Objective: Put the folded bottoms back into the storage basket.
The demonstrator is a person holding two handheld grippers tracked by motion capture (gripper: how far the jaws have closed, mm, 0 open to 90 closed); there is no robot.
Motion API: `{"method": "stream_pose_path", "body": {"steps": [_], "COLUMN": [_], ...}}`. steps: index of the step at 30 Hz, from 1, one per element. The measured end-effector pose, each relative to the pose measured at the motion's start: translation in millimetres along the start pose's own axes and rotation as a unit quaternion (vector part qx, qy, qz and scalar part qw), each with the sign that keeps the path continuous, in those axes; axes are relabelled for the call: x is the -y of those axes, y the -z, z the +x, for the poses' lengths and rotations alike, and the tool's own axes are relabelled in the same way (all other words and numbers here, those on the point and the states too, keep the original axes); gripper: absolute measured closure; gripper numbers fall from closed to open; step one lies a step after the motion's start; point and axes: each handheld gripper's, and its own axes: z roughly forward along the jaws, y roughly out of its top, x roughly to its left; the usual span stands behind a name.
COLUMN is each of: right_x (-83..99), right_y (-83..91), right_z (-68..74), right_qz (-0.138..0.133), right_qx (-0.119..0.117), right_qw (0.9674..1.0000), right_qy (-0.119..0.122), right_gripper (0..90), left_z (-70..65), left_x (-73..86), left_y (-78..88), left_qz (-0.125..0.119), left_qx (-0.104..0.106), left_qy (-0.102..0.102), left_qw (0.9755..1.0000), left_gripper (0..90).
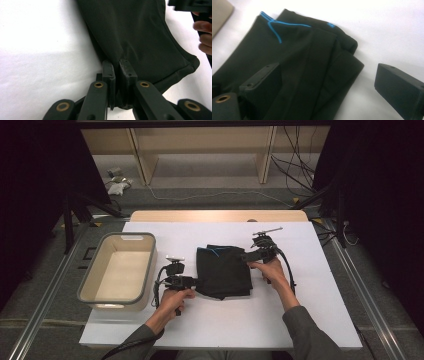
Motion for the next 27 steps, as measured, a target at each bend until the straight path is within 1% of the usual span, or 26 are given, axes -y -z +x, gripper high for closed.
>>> {"method": "stream_pose_path", "body": {"steps": [4, 7, 8, 10, 12, 14, 15, 17, 18, 19, 20, 21, 22, 23, 25, 27], "right_x": [-3.2, -6.0, -6.9, -8.4, -10.2, -11.5, -13.6, -15.2, -16.0, -16.0, -17.4, -18.2, -18.6, -18.8, -19.0, -18.8], "right_y": [-11.2, -17.2, -19.0, -23.0, -26.9, -28.4, -30.2, -32.4, -33.2, -33.2, -34.6, -34.8, -34.5, -34.0, -33.7, -33.4], "right_z": [-0.5, -0.6, -1.3, -2.2, 0.6, 2.8, 6.3, 10.2, 12.7, 12.7, 15.6, 16.9, 17.4, 17.5, 18.0, 17.3], "right_qz": [0.013, 0.027, 0.03, 0.032, 0.037, 0.041, 0.044, 0.045, 0.047, 0.047, 0.051, 0.053, 0.053, 0.052, 0.053, 0.052], "right_qx": [0.003, 0.025, 0.028, 0.026, 0.032, 0.032, 0.033, 0.04, 0.044, 0.044, 0.049, 0.054, 0.058, 0.058, 0.059, 0.052], "right_qw": [0.9998, 0.9993, 0.9991, 0.9991, 0.9988, 0.9987, 0.9985, 0.9982, 0.9979, 0.9979, 0.9974, 0.9971, 0.9969, 0.9969, 0.9968, 0.9971], "right_qy": [-0.012, -0.008, -0.009, -0.01, -0.002, 0.001, 0.007, 0.008, 0.007, 0.007, 0.01, 0.003, 0.002, 0.0, -0.008, -0.017], "right_gripper": [8.2, 8.2, 8.3, 8.2, 7.6, 8.1, 15.4, 17.5, 20.0, 20.0, 23.4, 26.2, 32.0, 35.8, 39.3, 45.0], "left_z": [0.6, 0.8, 0.8, 1.0, 1.1, 1.1, 1.3, 2.1, 2.1, 2.7, 3.3, 4.1, 4.1, 4.2, 5.0, 5.2], "left_x": [0.0, -0.4, -0.4, -0.3, -0.4, -0.7, -0.9, -1.2, -1.2, -1.1, -1.1, -1.4, -1.4, -1.4, -1.2, -1.2], "left_y": [0.5, 1.0, 1.0, 0.6, 0.8, 1.2, 1.5, 2.0, 2.0, 2.4, 2.9, 3.1, 3.1, 2.8, 1.9, 1.5], "left_qz": [0.0, -0.002, -0.002, 0.0, 0.0, -0.001, -0.001, -0.001, -0.001, -0.002, -0.003, -0.004, -0.004, -0.004, -0.001, -0.001], "left_qx": [0.002, 0.004, 0.004, 0.002, 0.003, 0.004, 0.004, 0.002, 0.002, 0.002, 0.001, 0.002, 0.002, 0.001, -0.001, -0.001], "left_qy": [-0.001, 0.001, 0.001, -0.002, -0.001, -0.001, -0.001, -0.003, -0.003, -0.001, 0.0, 0.003, 0.003, 0.002, 0.0, 0.001], "left_qw": [1.0, 1.0, 1.0, 1.0, 1.0, 1.0, 1.0, 1.0, 1.0, 1.0, 1.0, 1.0, 1.0, 1.0, 1.0, 1.0], "left_gripper": [84.1, 84.0, 84.0, 83.9, 83.9, 83.8, 83.8, 83.8, 83.9, 83.9, 83.8, 83.8, 83.9, 83.9, 83.9, 83.9]}}
